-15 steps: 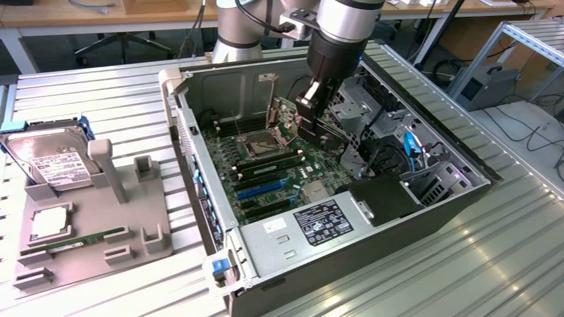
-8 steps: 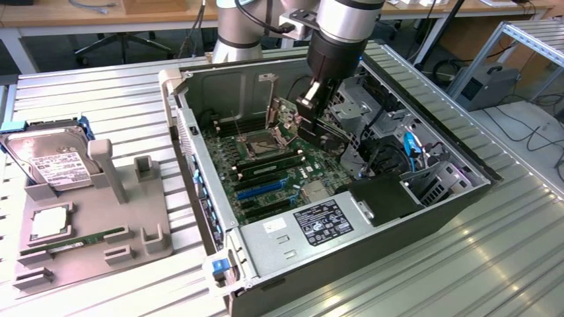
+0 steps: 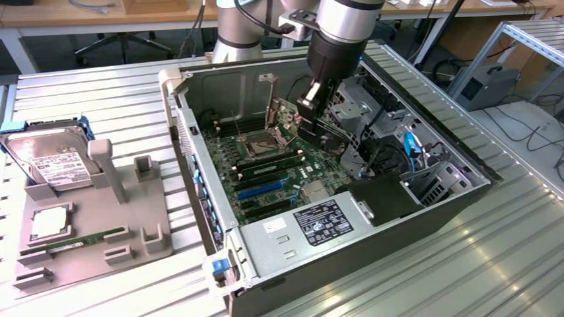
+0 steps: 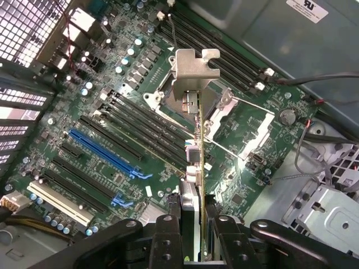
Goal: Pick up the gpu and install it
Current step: 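Insert the gpu into the slot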
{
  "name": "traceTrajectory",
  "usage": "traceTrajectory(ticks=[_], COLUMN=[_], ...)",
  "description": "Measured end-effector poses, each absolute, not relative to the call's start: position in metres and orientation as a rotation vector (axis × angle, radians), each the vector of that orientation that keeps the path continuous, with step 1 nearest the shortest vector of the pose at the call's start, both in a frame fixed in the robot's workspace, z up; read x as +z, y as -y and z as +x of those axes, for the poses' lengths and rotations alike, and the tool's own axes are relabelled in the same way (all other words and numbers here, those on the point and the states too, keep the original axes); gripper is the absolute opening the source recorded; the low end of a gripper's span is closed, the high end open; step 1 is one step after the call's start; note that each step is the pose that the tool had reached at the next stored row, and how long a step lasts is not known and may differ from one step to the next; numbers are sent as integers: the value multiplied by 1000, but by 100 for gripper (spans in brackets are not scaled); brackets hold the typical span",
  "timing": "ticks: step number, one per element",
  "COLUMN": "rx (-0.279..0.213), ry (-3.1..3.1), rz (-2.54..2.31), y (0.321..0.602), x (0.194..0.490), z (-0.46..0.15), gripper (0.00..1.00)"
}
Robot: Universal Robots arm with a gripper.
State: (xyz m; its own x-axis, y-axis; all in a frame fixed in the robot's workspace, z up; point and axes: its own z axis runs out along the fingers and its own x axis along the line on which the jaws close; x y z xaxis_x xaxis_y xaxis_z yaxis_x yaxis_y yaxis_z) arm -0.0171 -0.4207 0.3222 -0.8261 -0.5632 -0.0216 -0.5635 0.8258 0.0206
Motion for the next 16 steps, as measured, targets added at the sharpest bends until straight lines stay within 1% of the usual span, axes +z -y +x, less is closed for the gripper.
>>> traceTrajectory(ticks=[16], rx=[39], ry=[-2968], rz=[-987], y=[421], x=[322], z=[-17], gripper=[27])
